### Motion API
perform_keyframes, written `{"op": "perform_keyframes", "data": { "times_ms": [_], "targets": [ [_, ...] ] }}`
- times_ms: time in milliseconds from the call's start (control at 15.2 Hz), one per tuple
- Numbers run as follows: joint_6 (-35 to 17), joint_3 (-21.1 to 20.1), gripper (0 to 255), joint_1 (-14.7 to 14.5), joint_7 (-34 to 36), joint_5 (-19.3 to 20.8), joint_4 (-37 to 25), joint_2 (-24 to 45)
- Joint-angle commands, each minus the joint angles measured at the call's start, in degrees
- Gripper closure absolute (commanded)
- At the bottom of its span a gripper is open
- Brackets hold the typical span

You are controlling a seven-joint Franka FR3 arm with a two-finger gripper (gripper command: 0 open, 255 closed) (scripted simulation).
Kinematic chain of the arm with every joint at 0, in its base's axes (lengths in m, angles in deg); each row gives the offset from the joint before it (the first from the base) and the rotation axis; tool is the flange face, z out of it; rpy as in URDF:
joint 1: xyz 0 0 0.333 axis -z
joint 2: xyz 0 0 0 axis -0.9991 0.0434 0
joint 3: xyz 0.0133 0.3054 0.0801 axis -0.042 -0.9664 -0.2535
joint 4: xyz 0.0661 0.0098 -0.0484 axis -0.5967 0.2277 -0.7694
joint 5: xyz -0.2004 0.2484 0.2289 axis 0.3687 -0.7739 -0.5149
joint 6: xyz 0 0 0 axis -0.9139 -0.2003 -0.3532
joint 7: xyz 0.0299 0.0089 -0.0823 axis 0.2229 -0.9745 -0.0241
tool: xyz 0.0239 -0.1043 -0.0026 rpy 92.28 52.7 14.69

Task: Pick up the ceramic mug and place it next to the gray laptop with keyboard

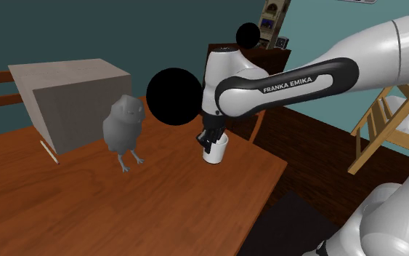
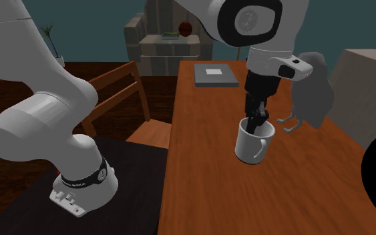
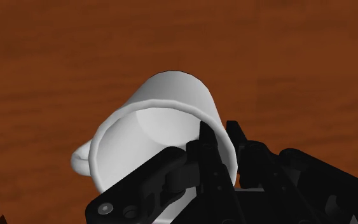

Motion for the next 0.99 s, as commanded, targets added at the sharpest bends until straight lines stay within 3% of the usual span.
{"op": "perform_keyframes", "data": {
  "times_ms": [0,924],
  "targets": [
    [1.48,-0.01,255,-0.05,-0.12,-0.21,-0.92,-0.56],
    [12.18,0.34,255,-0.01,-1.3,-1.12,-8.87,-3.44]
  ]
}}
